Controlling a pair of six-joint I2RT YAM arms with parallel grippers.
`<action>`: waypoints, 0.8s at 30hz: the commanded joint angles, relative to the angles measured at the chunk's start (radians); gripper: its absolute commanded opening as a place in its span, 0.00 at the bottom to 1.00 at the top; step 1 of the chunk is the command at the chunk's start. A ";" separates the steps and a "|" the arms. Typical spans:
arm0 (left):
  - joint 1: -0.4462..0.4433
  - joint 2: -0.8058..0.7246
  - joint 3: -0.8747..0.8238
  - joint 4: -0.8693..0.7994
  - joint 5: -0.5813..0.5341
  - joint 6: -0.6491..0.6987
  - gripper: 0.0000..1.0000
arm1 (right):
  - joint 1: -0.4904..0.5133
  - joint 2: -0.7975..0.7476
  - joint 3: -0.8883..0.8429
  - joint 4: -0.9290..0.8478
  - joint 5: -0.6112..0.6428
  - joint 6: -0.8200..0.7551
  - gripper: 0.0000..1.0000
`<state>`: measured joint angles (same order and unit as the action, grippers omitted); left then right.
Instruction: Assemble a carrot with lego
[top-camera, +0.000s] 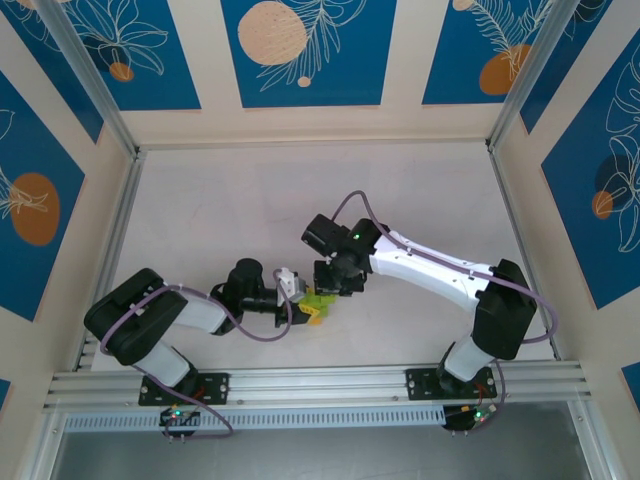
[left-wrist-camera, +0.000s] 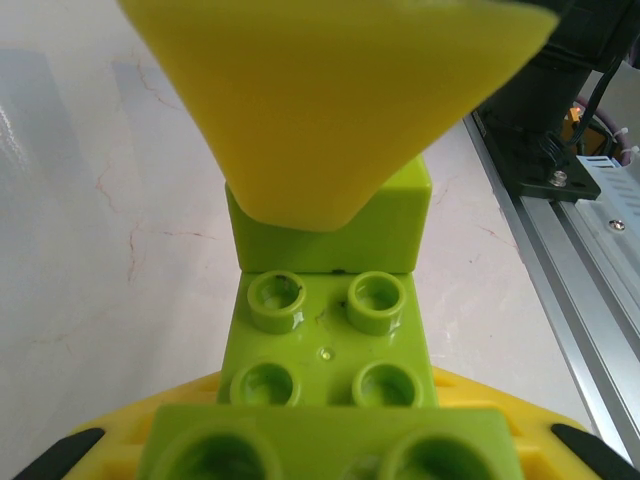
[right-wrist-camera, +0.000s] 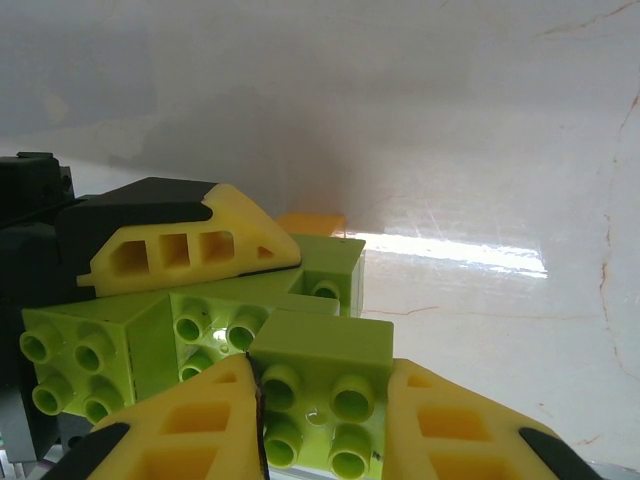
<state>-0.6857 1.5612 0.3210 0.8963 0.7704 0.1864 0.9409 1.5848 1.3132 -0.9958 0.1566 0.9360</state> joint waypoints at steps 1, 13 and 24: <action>-0.003 0.017 0.007 -0.033 -0.020 0.020 0.35 | 0.017 0.055 -0.071 -0.108 0.003 0.013 0.26; -0.004 0.017 0.008 -0.037 -0.030 0.024 0.35 | 0.036 0.068 -0.036 -0.100 0.034 -0.042 0.45; -0.027 0.074 0.049 -0.065 -0.102 0.087 0.34 | 0.020 -0.159 0.106 -0.098 0.204 -0.139 0.77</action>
<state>-0.7036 1.6009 0.3679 0.8913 0.7261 0.2314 0.9661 1.5364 1.3579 -1.0794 0.3042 0.8406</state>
